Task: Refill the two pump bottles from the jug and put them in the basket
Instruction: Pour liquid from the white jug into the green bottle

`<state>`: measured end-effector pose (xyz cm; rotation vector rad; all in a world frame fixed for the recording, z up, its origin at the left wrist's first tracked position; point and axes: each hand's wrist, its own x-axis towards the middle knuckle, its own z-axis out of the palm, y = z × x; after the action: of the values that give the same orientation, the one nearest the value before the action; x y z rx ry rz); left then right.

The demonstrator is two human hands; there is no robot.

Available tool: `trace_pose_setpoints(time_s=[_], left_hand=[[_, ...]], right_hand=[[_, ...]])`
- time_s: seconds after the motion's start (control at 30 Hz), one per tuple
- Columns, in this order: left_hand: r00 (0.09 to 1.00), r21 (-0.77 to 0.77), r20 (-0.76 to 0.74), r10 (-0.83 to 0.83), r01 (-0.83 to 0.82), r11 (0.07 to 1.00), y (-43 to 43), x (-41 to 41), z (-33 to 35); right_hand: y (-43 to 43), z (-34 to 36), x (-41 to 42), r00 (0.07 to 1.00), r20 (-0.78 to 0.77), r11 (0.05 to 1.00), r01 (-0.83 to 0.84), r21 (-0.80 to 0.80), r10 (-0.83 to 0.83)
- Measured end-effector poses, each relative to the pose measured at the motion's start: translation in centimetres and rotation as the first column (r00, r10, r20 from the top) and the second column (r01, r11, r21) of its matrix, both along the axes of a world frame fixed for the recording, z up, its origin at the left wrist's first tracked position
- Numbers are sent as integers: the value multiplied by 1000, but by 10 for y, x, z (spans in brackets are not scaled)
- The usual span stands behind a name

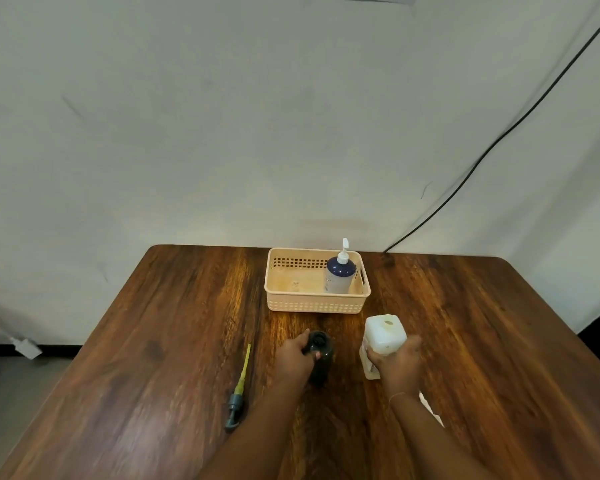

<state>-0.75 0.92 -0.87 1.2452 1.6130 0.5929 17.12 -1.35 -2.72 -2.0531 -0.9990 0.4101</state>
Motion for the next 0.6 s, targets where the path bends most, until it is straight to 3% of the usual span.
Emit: trace_pose_setpoints(time_s=[0.3, 0.53, 0.6], left_hand=[[1000, -7, 24, 7, -7, 1000, 0, 0, -1], [1000, 14, -10, -11, 11, 1000, -5, -1, -1], [999, 37, -30, -14, 16, 999, -6, -1, -2]], right_hand=[[-1, -2, 5, 997, -58, 999, 53, 11, -53], [-4, -12, -3, 999, -15, 999, 36, 18, -36], [-6, -11, -14, 994, 61, 996, 82, 42, -85]])
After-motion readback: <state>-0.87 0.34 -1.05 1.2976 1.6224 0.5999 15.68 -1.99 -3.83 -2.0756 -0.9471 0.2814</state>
